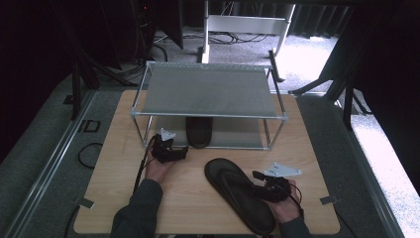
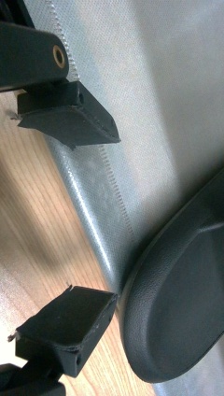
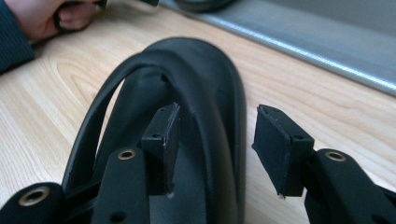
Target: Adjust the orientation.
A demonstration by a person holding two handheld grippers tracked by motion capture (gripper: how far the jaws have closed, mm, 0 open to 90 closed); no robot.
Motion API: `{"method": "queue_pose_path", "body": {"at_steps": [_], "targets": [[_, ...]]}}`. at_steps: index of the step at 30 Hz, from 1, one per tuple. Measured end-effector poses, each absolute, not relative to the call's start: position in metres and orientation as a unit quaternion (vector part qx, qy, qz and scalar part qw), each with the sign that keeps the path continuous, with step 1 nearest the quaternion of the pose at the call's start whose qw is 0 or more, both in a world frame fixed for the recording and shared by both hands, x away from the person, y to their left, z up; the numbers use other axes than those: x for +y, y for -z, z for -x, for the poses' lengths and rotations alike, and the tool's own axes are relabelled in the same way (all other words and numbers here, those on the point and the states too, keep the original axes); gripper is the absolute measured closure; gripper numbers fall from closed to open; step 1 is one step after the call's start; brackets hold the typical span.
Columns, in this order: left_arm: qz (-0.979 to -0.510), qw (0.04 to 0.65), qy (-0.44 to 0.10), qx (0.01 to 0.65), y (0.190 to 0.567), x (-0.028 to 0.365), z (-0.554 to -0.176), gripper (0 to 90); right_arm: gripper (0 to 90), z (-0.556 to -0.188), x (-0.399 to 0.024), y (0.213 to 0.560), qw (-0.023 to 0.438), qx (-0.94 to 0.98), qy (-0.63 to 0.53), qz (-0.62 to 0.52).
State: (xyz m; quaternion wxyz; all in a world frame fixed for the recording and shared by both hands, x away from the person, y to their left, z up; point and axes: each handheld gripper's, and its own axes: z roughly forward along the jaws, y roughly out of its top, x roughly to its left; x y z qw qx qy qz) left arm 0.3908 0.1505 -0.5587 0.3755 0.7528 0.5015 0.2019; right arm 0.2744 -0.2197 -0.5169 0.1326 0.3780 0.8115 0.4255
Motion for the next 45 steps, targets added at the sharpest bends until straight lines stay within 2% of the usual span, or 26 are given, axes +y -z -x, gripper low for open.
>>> {"method": "queue_pose_path", "body": {"at_steps": [7,14,16,35,45], "targets": [[-0.753,0.372,-0.207,0.502,0.560,0.149,-0.391,20.6,52.5,-0.278,-0.211,0.527,0.130,0.828,-0.395,-0.376],[-0.756,0.364,-0.212,0.500,0.560,0.147,-0.391,20.7,69.6,-0.279,-0.208,0.529,0.129,0.832,-0.387,-0.375],[-0.758,0.360,-0.215,0.500,0.560,0.146,-0.391,20.7,71.8,-0.280,-0.209,0.529,0.133,0.832,-0.386,-0.375],[-0.760,0.353,-0.220,0.499,0.560,0.144,-0.390,20.8,74.3,-0.286,-0.211,0.524,0.138,0.818,-0.406,-0.383],[-0.759,0.356,-0.218,0.499,0.560,0.145,-0.391,20.8,74.2,-0.306,-0.208,0.517,0.159,0.809,-0.411,-0.388]]}}
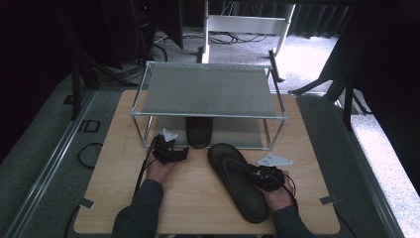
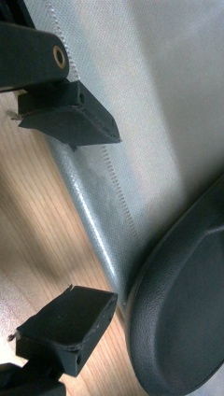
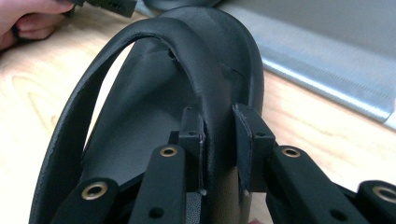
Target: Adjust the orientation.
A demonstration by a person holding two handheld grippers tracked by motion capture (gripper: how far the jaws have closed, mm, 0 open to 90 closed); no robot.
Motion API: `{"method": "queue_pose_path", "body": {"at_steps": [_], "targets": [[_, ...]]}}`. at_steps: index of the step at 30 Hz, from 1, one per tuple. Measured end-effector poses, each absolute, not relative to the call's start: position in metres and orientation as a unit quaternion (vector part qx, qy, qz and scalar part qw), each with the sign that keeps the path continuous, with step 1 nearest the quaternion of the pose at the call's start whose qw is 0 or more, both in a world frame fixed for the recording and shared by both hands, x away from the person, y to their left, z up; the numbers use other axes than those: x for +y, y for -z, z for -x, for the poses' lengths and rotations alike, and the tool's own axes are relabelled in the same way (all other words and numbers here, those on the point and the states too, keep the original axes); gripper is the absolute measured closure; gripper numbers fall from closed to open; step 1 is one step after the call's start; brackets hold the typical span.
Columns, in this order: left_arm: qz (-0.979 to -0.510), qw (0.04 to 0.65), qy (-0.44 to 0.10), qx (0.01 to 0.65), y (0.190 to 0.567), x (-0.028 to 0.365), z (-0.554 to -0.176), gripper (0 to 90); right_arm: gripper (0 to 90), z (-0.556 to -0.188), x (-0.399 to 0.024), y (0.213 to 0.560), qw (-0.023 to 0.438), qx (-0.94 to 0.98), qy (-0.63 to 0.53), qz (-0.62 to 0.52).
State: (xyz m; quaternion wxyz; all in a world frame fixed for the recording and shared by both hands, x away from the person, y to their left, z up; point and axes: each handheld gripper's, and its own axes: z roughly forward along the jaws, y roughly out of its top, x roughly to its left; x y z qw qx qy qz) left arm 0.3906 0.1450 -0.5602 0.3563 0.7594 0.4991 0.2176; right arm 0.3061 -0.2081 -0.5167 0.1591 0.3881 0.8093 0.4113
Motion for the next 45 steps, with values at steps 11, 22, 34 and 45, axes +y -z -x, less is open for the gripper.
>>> {"method": "queue_pose_path", "body": {"at_steps": [11,22,34,45], "targets": [[-0.759,0.356,-0.218,0.499,0.560,0.145,-0.391,20.8,74.1,-0.327,-0.201,0.513,0.188,0.807,-0.401,-0.392],[-0.759,0.357,-0.217,0.500,0.560,0.145,-0.391,20.8,73.9,-0.346,-0.201,0.513,0.201,0.801,-0.396,-0.401],[-0.758,0.359,-0.215,0.500,0.560,0.146,-0.391,20.9,73.9,-0.366,-0.203,0.511,0.216,0.787,-0.399,-0.418],[-0.758,0.360,-0.214,0.500,0.560,0.146,-0.391,20.9,73.9,-0.384,-0.200,0.514,0.232,0.779,-0.392,-0.430]]}}
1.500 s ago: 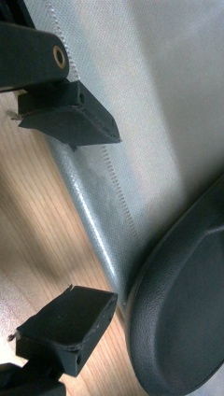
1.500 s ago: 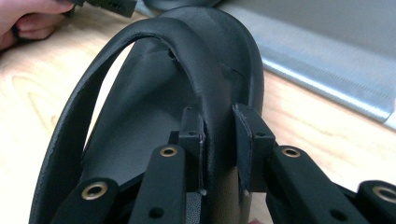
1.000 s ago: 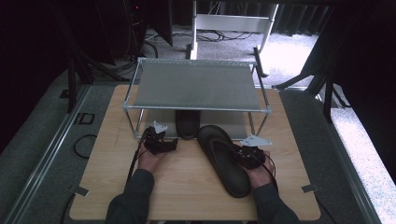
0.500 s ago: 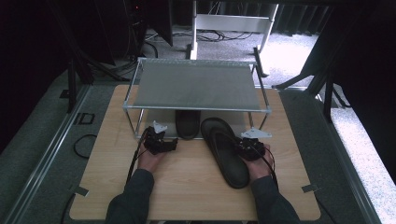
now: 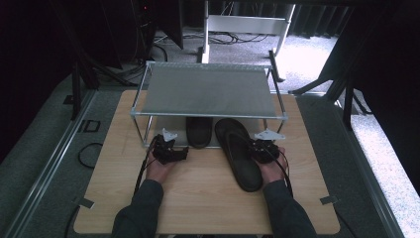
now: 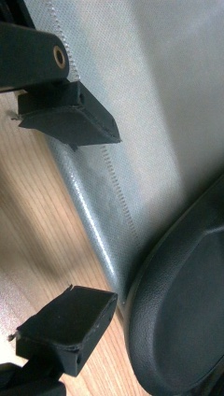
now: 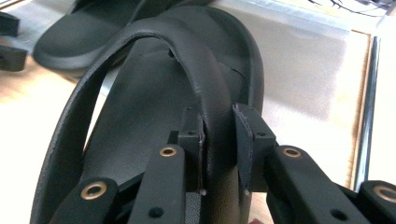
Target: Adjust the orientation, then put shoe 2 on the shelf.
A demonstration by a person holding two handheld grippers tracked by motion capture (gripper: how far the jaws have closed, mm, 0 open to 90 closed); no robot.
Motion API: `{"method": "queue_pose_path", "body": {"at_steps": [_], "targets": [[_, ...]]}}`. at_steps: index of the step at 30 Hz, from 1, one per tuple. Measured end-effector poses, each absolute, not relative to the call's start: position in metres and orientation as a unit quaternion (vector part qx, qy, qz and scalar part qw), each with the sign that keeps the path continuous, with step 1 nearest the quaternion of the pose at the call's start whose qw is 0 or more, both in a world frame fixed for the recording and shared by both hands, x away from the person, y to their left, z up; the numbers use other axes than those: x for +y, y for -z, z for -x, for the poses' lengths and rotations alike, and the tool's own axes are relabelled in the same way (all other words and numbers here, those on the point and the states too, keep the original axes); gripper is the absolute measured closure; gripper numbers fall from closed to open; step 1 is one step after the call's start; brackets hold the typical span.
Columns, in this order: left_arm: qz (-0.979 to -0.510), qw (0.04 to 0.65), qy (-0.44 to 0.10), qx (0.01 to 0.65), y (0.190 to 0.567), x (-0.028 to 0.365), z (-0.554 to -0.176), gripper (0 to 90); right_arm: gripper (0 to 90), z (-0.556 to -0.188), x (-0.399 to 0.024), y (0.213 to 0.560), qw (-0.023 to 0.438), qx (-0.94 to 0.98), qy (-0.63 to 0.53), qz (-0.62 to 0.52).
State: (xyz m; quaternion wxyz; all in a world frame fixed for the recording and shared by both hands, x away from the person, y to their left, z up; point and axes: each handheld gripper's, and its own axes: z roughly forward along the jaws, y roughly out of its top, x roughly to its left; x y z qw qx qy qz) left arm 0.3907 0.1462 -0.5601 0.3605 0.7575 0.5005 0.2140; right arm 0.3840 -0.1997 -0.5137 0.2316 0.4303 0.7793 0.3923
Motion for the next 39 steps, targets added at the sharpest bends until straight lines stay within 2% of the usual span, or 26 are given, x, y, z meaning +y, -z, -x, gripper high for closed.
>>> {"method": "queue_pose_path", "body": {"at_steps": [16,33,39], "targets": [[-0.757,0.364,-0.210,0.501,0.560,0.147,-0.391,20.9,73.2,-0.413,-0.182,0.516,0.266,0.754,-0.388,-0.459],[-0.754,0.370,-0.206,0.502,0.560,0.149,-0.391,20.9,73.1,-0.424,-0.178,0.522,0.255,0.737,-0.381,-0.496],[-0.754,0.370,-0.205,0.503,0.560,0.149,-0.391,20.9,72.8,-0.428,-0.178,0.524,0.265,0.735,-0.382,-0.493]]}}
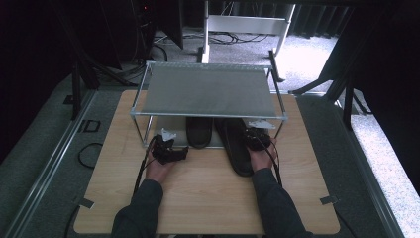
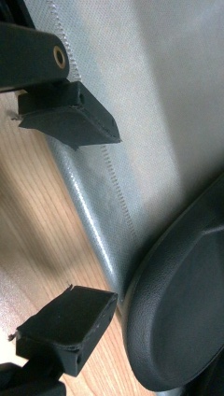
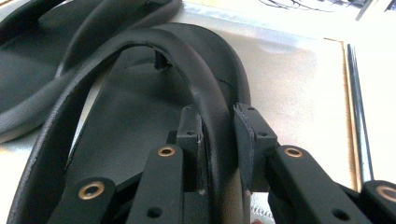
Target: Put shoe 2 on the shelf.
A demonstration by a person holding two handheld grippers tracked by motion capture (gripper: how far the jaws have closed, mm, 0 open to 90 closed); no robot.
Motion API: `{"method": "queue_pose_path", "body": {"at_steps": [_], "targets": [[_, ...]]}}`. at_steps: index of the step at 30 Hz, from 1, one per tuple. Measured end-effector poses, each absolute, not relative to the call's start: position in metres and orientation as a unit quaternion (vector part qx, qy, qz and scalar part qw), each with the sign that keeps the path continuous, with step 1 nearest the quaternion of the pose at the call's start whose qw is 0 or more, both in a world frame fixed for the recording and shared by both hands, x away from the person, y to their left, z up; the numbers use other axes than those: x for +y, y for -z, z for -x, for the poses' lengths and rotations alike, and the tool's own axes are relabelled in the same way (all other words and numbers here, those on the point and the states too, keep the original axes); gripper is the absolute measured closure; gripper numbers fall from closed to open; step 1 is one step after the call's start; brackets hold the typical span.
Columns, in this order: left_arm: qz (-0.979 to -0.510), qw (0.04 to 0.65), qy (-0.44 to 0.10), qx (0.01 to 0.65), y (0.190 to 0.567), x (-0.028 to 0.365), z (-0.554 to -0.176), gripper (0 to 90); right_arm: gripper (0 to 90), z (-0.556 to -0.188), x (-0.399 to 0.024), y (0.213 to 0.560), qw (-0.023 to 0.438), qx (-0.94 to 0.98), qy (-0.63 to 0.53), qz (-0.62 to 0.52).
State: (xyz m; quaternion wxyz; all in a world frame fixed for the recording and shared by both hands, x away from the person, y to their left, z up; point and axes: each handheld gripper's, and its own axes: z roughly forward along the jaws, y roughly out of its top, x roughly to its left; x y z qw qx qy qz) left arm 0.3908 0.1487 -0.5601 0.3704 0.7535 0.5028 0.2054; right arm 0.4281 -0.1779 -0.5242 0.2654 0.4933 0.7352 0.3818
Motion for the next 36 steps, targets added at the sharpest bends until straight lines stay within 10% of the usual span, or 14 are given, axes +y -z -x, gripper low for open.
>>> {"method": "queue_pose_path", "body": {"at_steps": [10,36], "targets": [[-0.754,0.372,-0.204,0.502,0.560,0.149,-0.390,20.9,53.3,-0.420,-0.182,0.516,0.262,0.735,-0.392,-0.487],[-0.754,0.370,-0.206,0.502,0.560,0.149,-0.390,21.0,39.6,-0.334,-0.212,0.518,0.235,0.773,-0.408,-0.424]]}}
